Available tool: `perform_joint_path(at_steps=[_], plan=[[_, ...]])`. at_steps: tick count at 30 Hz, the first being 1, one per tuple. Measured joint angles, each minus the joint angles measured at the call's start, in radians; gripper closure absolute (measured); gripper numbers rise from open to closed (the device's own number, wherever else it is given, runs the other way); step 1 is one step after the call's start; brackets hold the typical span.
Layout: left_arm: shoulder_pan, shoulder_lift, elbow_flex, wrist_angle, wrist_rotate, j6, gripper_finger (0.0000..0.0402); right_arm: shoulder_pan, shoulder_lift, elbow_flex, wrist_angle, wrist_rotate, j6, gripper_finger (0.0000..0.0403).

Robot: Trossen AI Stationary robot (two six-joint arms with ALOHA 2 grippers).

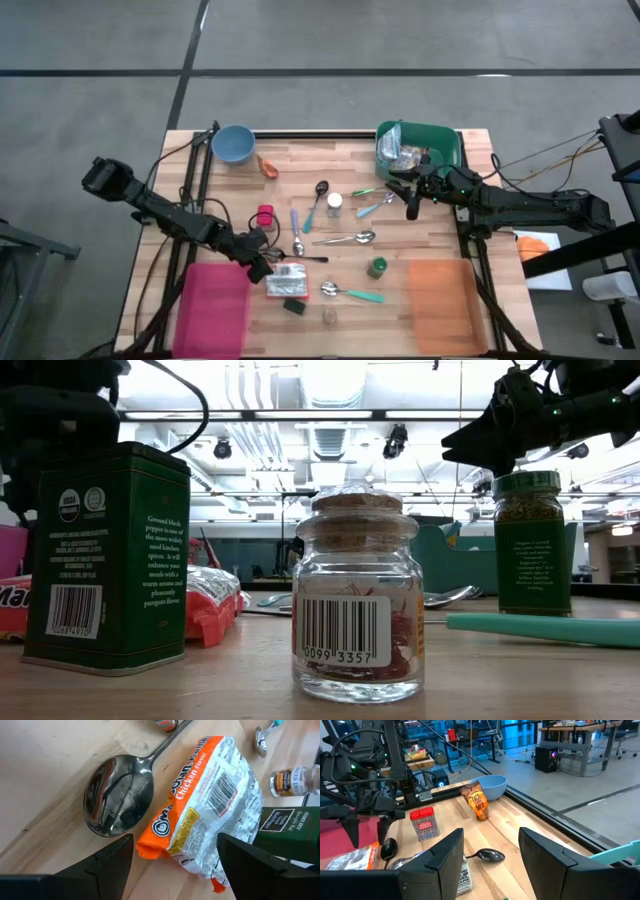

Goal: Pick & Place Food Item
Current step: Put the orange noodle pack into the green bin

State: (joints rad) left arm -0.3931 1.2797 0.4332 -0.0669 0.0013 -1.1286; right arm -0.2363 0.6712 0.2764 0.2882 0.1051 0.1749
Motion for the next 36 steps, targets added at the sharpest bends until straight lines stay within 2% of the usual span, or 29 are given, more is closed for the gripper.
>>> perform_joint_path(at_steps=[12, 23, 27, 36], plan=[[0.01, 0.114, 0.0, 0.105, 0.071, 0.004, 0.0114, 0.0, 0.0, 0.0, 0.0, 0.0, -0.002, 0.0216], [0.02, 0.119, 0.0, 0.13, 0.082, 0.017, 0.0118, 0.0, 0.0, 0.0, 0.0, 0.0, -0.001, 0.0216], [0.02, 0.119, 0.0, 0.123, 0.081, 0.014, 0.015, 0.0, 0.0, 0.0, 0.0, 0.0, 0.0, 0.0216], [0.02, 0.119, 0.0, 0.12, 0.082, 0.01, 0.0269, 0.0, 0.0, 0.0, 0.0, 0.0, -0.001, 0.0216]])
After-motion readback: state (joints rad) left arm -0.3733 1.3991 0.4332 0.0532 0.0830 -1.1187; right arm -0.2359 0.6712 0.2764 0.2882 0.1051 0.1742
